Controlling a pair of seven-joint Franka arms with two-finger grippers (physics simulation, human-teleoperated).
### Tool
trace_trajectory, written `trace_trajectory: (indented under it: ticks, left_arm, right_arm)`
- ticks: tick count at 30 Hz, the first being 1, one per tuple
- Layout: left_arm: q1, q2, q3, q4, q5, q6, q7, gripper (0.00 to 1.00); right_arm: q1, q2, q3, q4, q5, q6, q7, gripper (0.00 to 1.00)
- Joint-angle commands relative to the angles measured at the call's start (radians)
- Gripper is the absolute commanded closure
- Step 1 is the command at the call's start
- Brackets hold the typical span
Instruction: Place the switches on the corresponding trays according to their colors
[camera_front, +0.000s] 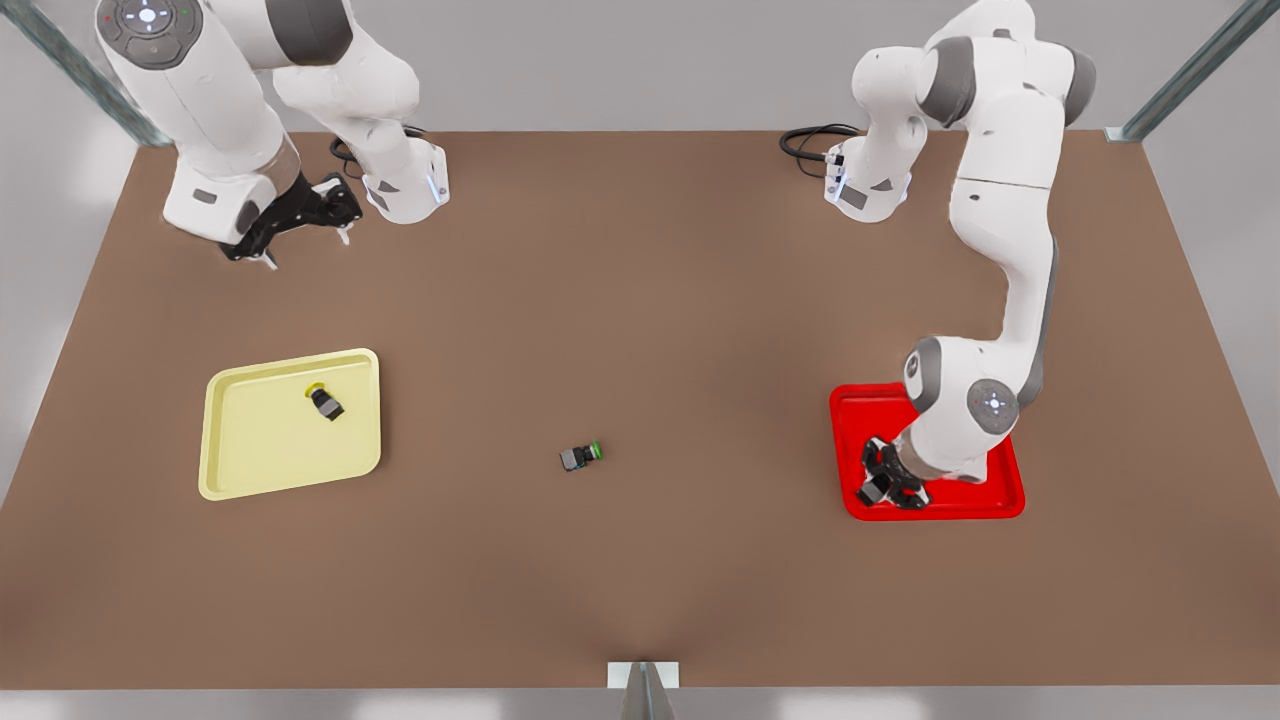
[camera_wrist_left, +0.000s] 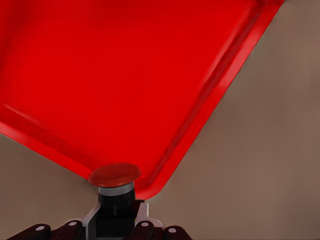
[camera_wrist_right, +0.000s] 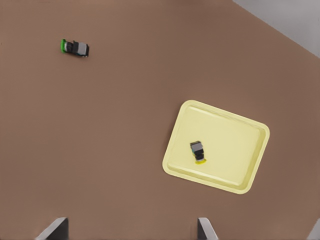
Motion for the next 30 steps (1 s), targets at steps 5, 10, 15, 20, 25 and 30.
trace_trajectory:
  ticks: [5, 10, 15, 20, 25, 30]
  left_arm:
    - [0.01, -0.095, 0.204, -0.149, 0.123, 0.015, 0.517, 0.51]
    - [-0.088, -0.101, 0.166, -0.18, 0.028, 0.02, 0.499, 0.0]
    - [-0.121, -0.176, 0.166, -0.24, 0.028, -0.126, 0.473, 0.0]
    - [-0.121, -0.173, 0.145, -0.175, 0.045, -0.129, 0.482, 0.0]
    - [-0.06, -0.202, -0.161, 0.165, 0.366, -0.351, 0.98, 0.0]
    - [-0.023, -0.428, -0.118, 0.294, 0.201, -1.109, 2.082, 0.0]
  right_arm:
    - [-0.403, -0.169, 0.181, -0.231, -0.006, 0.155, 0.072, 0.0]
    - [-0.42, -0.168, 0.122, -0.237, -0.005, 0.151, -0.058, 0.0]
    - [-0.419, -0.175, 0.122, -0.245, -0.003, 0.137, -0.063, 0.0]
    - [-0.417, -0.174, 0.122, -0.245, 0.009, 0.141, -0.065, 0.0]
    - [-0.42, -0.174, 0.121, -0.245, 0.009, 0.146, -0.065, 0.0]
    - [-0.42, -0.171, 0.121, -0.243, 0.011, 0.149, -0.066, 0.0]
